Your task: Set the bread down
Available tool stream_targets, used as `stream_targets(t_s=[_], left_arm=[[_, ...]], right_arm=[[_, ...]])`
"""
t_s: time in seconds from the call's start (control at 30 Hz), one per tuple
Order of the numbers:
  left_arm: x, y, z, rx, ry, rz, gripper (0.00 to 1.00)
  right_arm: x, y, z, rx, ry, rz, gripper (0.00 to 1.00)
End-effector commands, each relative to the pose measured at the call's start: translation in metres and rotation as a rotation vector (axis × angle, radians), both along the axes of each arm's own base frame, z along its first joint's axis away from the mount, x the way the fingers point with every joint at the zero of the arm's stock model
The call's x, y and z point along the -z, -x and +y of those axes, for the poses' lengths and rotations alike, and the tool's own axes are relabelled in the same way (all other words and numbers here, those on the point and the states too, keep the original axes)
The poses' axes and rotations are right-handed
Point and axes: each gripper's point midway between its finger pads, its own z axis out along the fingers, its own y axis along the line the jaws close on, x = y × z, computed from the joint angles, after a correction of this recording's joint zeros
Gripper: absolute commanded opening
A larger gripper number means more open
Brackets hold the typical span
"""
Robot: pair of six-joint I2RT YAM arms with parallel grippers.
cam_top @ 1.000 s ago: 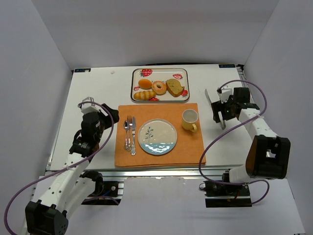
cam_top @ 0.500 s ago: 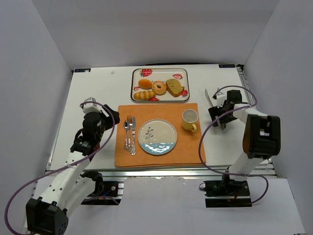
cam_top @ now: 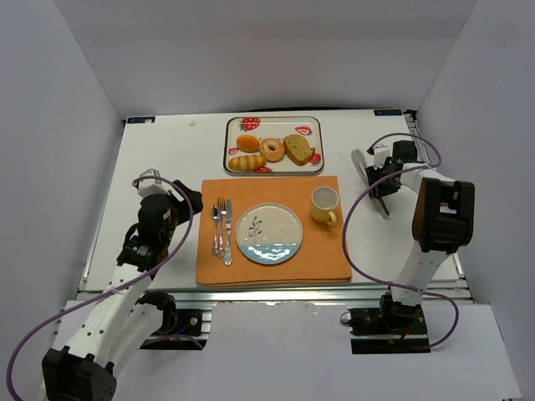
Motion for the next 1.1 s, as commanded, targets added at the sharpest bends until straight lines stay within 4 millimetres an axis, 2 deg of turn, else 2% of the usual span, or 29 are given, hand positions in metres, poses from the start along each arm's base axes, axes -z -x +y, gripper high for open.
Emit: stream_targets(t_s=[0.0, 0.1, 0.13, 0.17, 0.2, 0.23, 0.27, 0.3, 0.37, 0.4, 0.43, 0.5, 0.53, 0.6, 0.67, 0.83, 0.93, 1.07], left_arm=[[-0.013, 0.001, 0.005, -0.026, 0.003, -0.023, 0.85], [-0.014, -0.001, 0.005, -0.023, -0.002, -0.022, 0.85], [-0.015, -0.001, 0.004, -0.020, -0.003, -0.021, 0.85], [-0.015, -0.002, 0.004, -0.019, -0.005, -0.019, 0.85], [-0.015, -0.002, 0.004, -0.017, -0.006, -0.020, 0.85], [-0.017, -0.003, 0.003, -0.012, -0.005, -0.022, 0.85], [-0.017, -0.004, 0.002, -0.009, -0.005, -0.022, 0.85], [-0.019, -0.005, 0.002, -0.009, -0.004, -0.027, 0.85], [-0.019, -0.006, 0.000, -0.003, -0.002, -0.028, 0.85], [-0.020, -0.007, 0.000, -0.002, 0.001, -0.032, 0.85], [-0.020, -0.008, 0.000, -0.002, 0.002, -0.033, 0.85], [-0.018, -0.009, -0.002, 0.003, 0.004, -0.030, 0.85], [-0.019, -0.009, -0.002, 0.004, 0.007, -0.031, 0.85], [-0.019, -0.010, -0.003, 0.005, 0.010, -0.034, 0.85], [-0.020, -0.009, -0.003, 0.006, 0.010, -0.035, 0.85], [-0.019, -0.006, 0.000, -0.004, 0.014, -0.036, 0.85], [-0.020, -0.004, 0.000, -0.009, 0.022, -0.045, 0.85], [-0.018, 0.000, 0.003, -0.019, 0.027, -0.045, 0.85]], right_arm=[[0.020, 0.018, 0.004, -0.010, -0.054, 0.099, 0.37], [0.014, 0.017, 0.001, -0.004, -0.062, 0.085, 0.19], [0.004, 0.013, 0.001, -0.009, -0.058, 0.058, 0.09], [-0.006, 0.009, 0.001, -0.023, -0.055, 0.028, 0.07], [-0.027, 0.003, 0.005, -0.043, -0.069, -0.030, 0.05], [-0.040, 0.000, 0.008, -0.057, -0.077, -0.061, 0.05], [-0.064, -0.006, 0.018, -0.104, -0.089, -0.118, 0.07], [-0.078, -0.011, 0.019, -0.119, -0.088, -0.157, 0.09], [-0.102, -0.014, 0.036, -0.176, -0.091, -0.198, 0.13], [-0.125, -0.020, 0.042, -0.207, -0.086, -0.253, 0.18], [-0.134, -0.021, 0.055, -0.244, -0.084, -0.273, 0.21], [-0.157, -0.029, 0.064, -0.277, -0.070, -0.328, 0.23], [-0.164, -0.027, 0.090, -0.341, -0.071, -0.340, 0.26], [-0.174, -0.030, 0.105, -0.388, -0.038, -0.363, 0.29], [-0.179, -0.028, 0.129, -0.448, -0.027, -0.383, 0.29], [-0.185, -0.033, 0.168, -0.546, 0.017, -0.420, 0.31], [-0.179, -0.034, 0.183, -0.591, 0.046, -0.407, 0.32], [-0.182, -0.043, 0.193, -0.639, 0.096, -0.429, 0.33]])
